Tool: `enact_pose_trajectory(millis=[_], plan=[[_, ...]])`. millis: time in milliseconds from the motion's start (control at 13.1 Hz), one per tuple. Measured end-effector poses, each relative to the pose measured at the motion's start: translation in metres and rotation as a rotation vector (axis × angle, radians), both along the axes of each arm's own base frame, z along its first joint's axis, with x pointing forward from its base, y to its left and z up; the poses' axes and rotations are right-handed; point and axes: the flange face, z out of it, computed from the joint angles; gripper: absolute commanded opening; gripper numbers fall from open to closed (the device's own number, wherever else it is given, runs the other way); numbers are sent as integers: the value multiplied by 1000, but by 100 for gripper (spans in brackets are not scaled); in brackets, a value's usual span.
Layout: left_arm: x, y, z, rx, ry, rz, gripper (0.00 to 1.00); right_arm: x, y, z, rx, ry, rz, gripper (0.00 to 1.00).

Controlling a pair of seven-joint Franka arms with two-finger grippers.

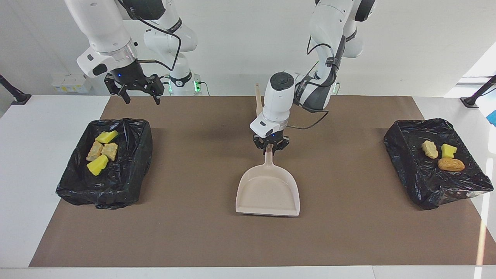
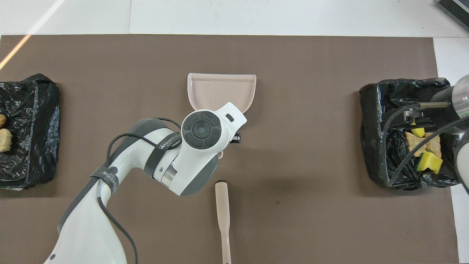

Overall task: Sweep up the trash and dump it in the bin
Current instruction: 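Set the dustpan down and release it with the left gripper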

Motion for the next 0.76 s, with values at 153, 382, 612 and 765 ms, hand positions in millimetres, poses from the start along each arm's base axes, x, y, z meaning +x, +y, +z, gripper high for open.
enact_pose_trajectory(millis=[153, 382, 612, 765], plan=[[-4, -10, -15, -7, 6, 30, 100, 0, 0, 0, 0, 1, 0, 100], [7, 1, -11, 0, 3, 60, 100, -1, 0, 0, 0, 1, 0, 100], [36, 43, 30, -1, -21, 119, 100, -1, 0, 0, 0, 1, 0, 100], [54, 75, 57, 9, -24, 144, 100, -1, 0, 0, 0, 2, 0, 100]])
